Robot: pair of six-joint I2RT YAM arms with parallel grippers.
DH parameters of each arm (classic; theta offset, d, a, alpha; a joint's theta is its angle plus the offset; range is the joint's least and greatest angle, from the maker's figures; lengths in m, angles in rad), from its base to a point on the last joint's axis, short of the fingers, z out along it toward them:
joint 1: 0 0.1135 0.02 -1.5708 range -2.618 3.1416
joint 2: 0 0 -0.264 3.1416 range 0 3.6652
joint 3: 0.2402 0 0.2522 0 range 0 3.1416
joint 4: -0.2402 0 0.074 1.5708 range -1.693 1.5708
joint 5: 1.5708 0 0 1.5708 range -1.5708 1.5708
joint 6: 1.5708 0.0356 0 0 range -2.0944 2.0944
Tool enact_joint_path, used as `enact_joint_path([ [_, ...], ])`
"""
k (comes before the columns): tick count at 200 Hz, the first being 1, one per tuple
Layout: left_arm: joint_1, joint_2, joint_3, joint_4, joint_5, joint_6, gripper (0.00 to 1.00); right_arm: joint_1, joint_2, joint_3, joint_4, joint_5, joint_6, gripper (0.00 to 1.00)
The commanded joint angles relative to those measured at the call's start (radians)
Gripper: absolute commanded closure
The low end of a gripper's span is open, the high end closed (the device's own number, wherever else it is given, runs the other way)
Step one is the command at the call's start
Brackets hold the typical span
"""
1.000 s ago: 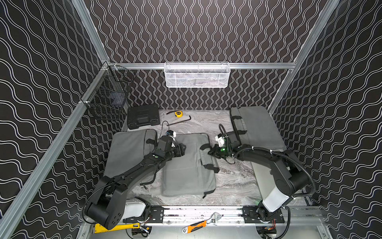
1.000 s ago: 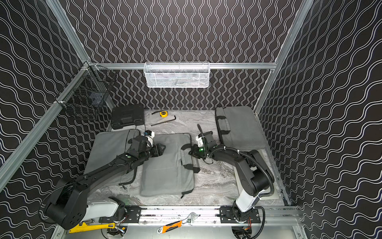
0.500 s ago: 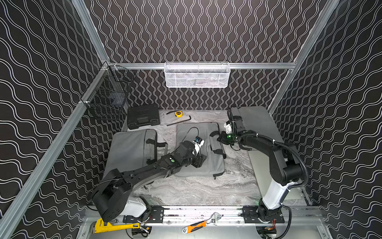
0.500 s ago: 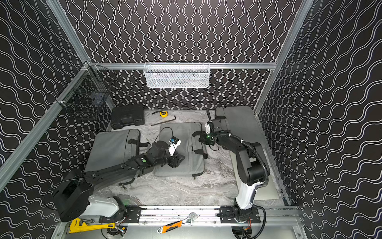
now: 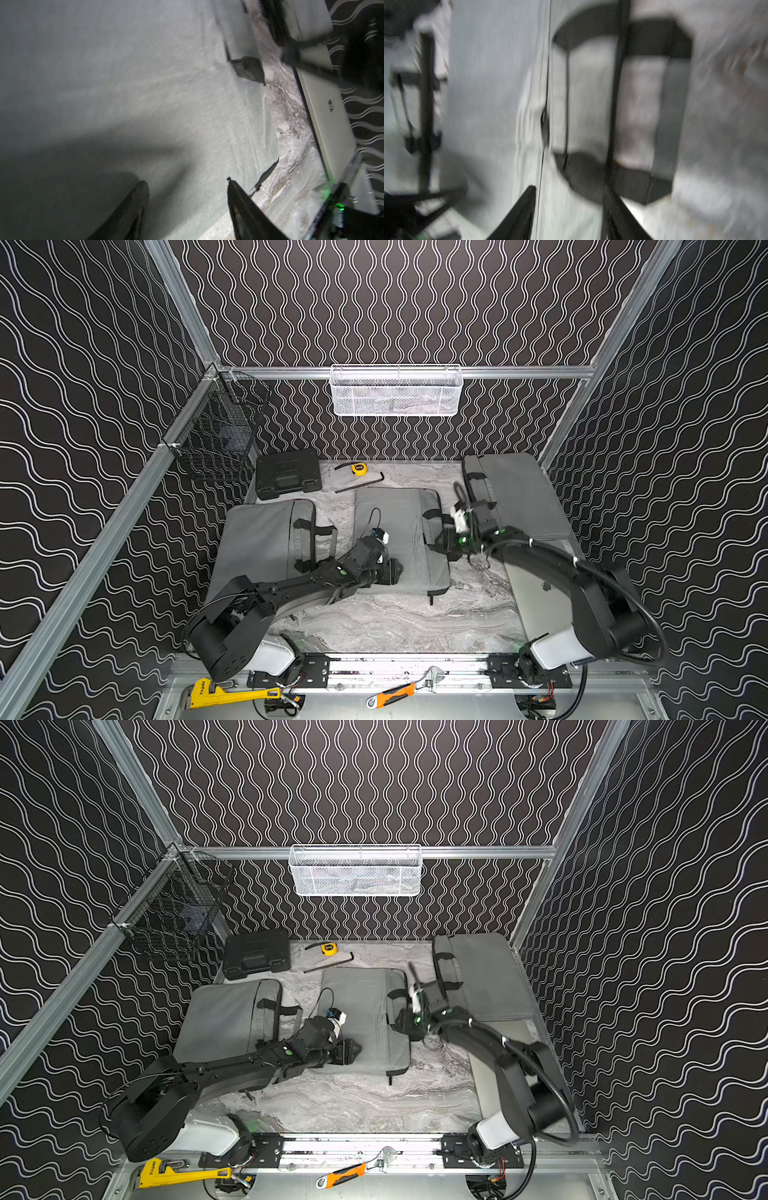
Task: Open the zippered laptop bag and take out the laptop
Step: Move the zippered laptop bag to the center of the board.
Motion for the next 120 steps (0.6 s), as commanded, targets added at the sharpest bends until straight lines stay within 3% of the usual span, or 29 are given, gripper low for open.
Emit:
enact_joint_path([
  [1,0.000,-0.003,-0.035,0.082,0.045,-0.236,0.38,0.136,-0.102,-0.088,-0.040,0.134,0.103,0.46],
  [40,-0.056,-0.048,-0.071,0.106,0.001,-0.327,0.37,0.345,-0.247,-0.276,0.015,0.207,0.278,0.53],
  [71,-0.060,-0.078,-0.057,0.060,-0.010,-0.304,0.37,0.352,-0.238,-0.367,0.172,0.127,0.335,0.56],
  [120,-0.063,-0.130,-0.102,0.057,-0.025,-0.333,0.36,0.358,-0.133,-0.340,0.203,0.098,0.323,0.58],
])
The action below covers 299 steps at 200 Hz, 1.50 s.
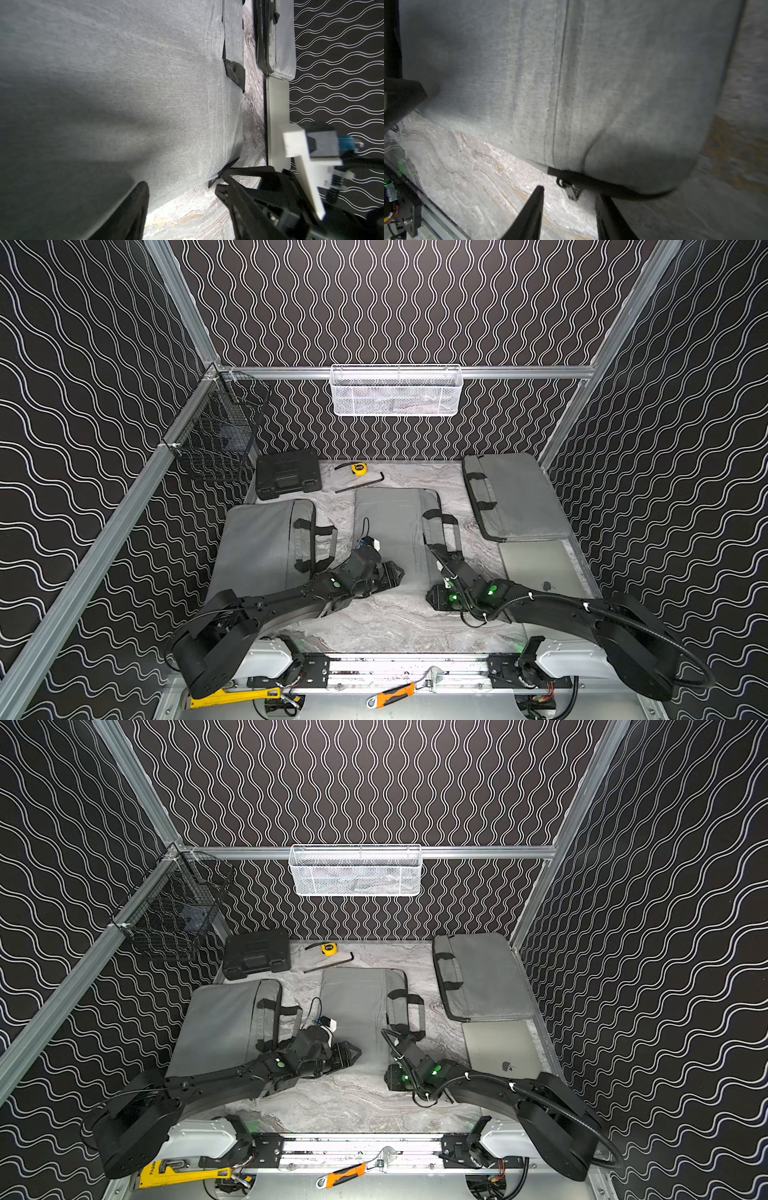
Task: Open the zippered laptop bag and take out the laptop
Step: Move the zippered laptop bag to the center of the board, then unzip the zipper on the zippered laptop bag.
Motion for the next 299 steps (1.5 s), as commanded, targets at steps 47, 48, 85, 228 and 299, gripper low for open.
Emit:
enact_joint_path([
  [47,-0.040,0.012,-0.092,0.132,0.008,-0.157,0.35,0.004,0.076,0.011,0.078,-0.007,0.011,0.74],
  [48,-0.042,0.014,-0.094,0.135,0.009,-0.161,0.35,0.003,0.076,0.011,0.078,-0.007,0.012,0.75],
  [85,-0.097,0.091,-0.131,0.307,0.016,-0.293,0.32,0.020,0.059,0.017,0.075,0.004,-0.011,0.95],
  [228,-0.298,-0.218,-0.052,-0.235,-0.387,-0.362,0.28,0.092,-0.011,0.055,-0.018,0.132,-0.092,1.00],
  [299,-0.420,-0.026,-0.172,0.224,-0.412,-0.566,0.28,0.146,-0.036,0.058,0.009,0.115,-0.148,1.00],
])
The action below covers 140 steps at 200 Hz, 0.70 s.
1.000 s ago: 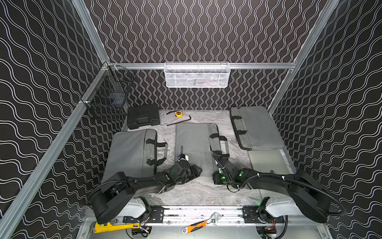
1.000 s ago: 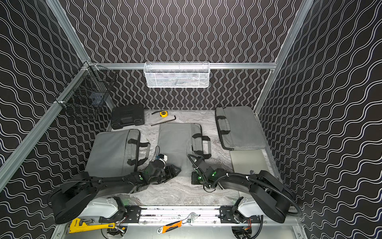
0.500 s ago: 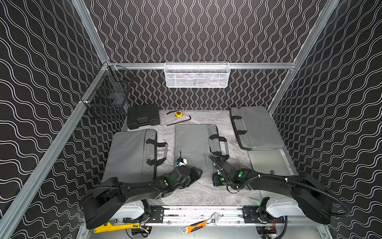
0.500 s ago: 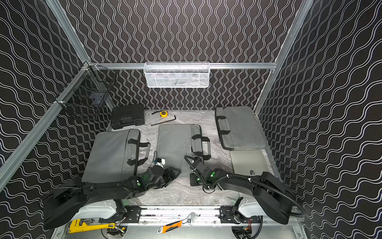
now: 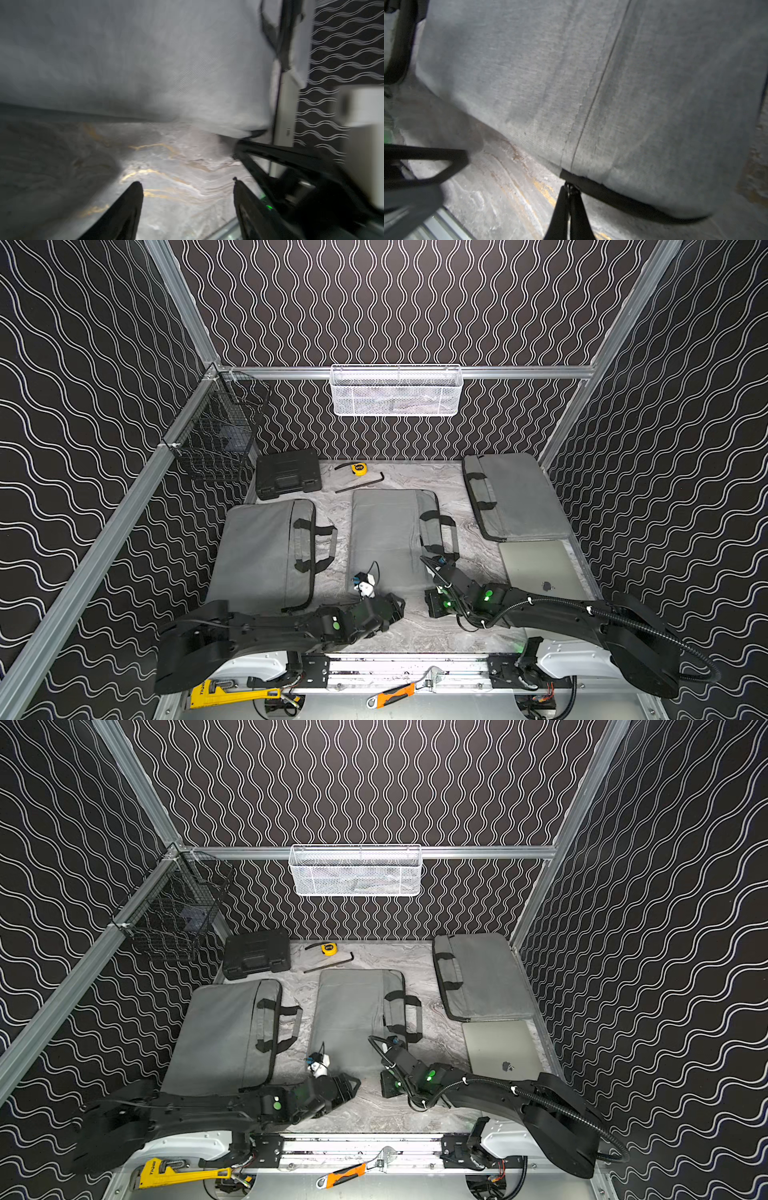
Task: Open the zippered laptop bag and take out the laptop
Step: Unzip the zipper on the zippered laptop bag.
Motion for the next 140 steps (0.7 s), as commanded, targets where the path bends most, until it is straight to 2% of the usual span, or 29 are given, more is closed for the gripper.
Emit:
enact_joint_path([
  [1,-0.006,0.065,-0.012,0.239,-0.026,-0.068,0.28,0.021,-0.004,0.023,0.039,0.018,-0.033,1.00],
  [37,-0.007,0.208,-0.057,0.566,-0.039,-0.143,0.28,0.049,-0.007,0.036,0.023,0.051,-0.054,1.00],
  [83,-0.007,0.415,-0.089,0.886,-0.066,-0.249,0.29,0.054,0.020,0.047,0.032,0.077,-0.057,1.00],
  [128,-0.002,0.545,-0.082,0.997,-0.057,-0.280,0.29,0.056,0.024,0.035,0.043,0.069,-0.059,1.00],
  [140,0.005,0.562,-0.086,1.031,-0.061,-0.274,0.36,0.057,0.011,0.029,0.044,0.065,-0.067,1.00],
])
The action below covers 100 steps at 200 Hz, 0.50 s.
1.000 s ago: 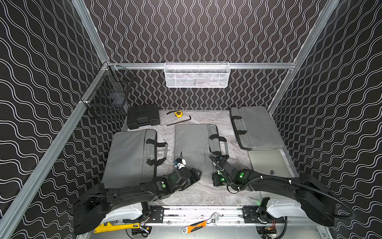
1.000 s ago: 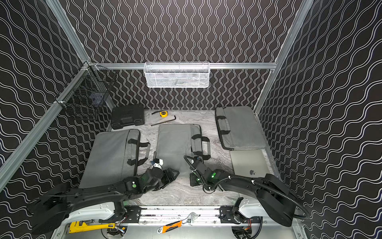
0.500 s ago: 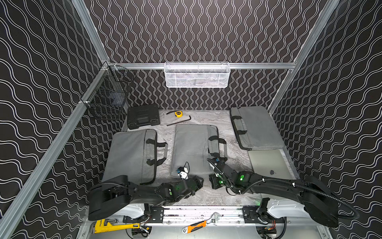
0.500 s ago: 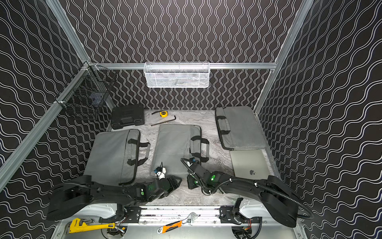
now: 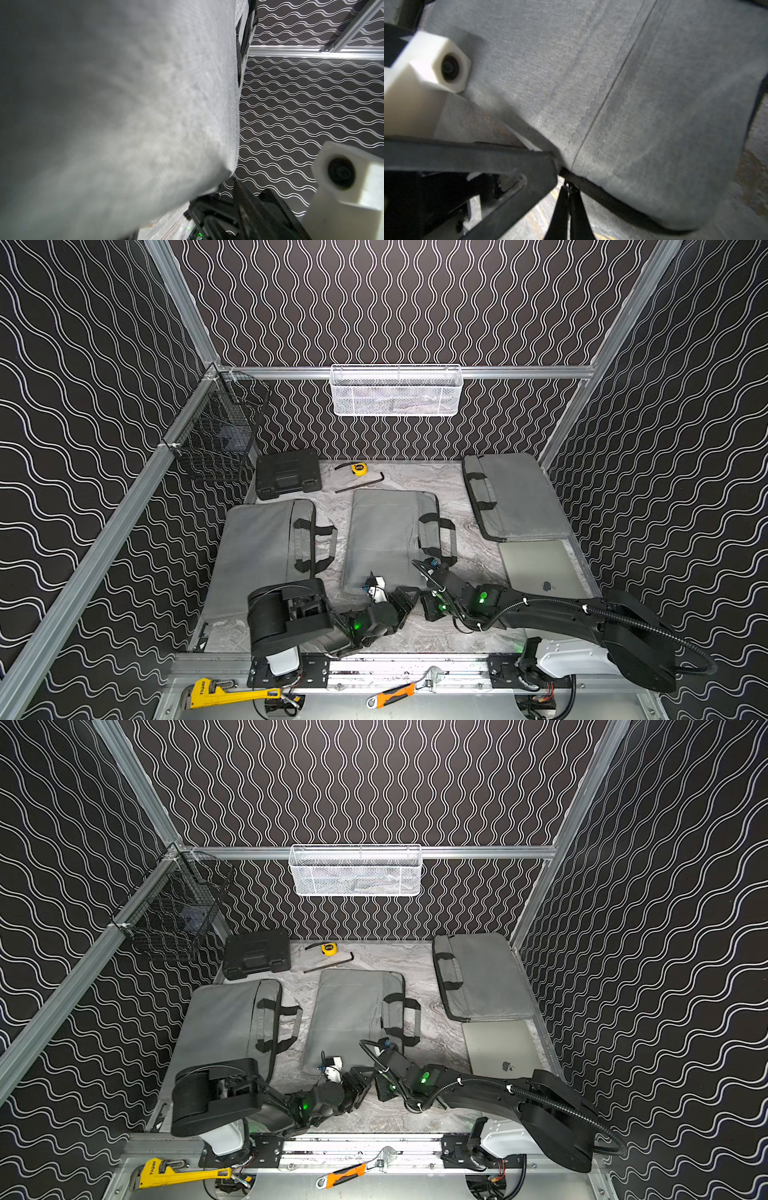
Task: Open the zippered laptop bag and take out the laptop
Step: Unzip the zipper on the zippered laptop bag.
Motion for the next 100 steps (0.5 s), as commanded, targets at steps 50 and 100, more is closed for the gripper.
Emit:
enact_joint_path([
  [50,0.069,-0.005,0.010,0.062,0.043,0.053,0.53,0.005,-0.079,-0.044,0.084,0.033,-0.069,1.00],
  [100,0.118,-0.192,-0.001,-0.120,0.075,0.151,0.99,0.003,-0.086,-0.047,0.057,0.090,-0.081,1.00],
])
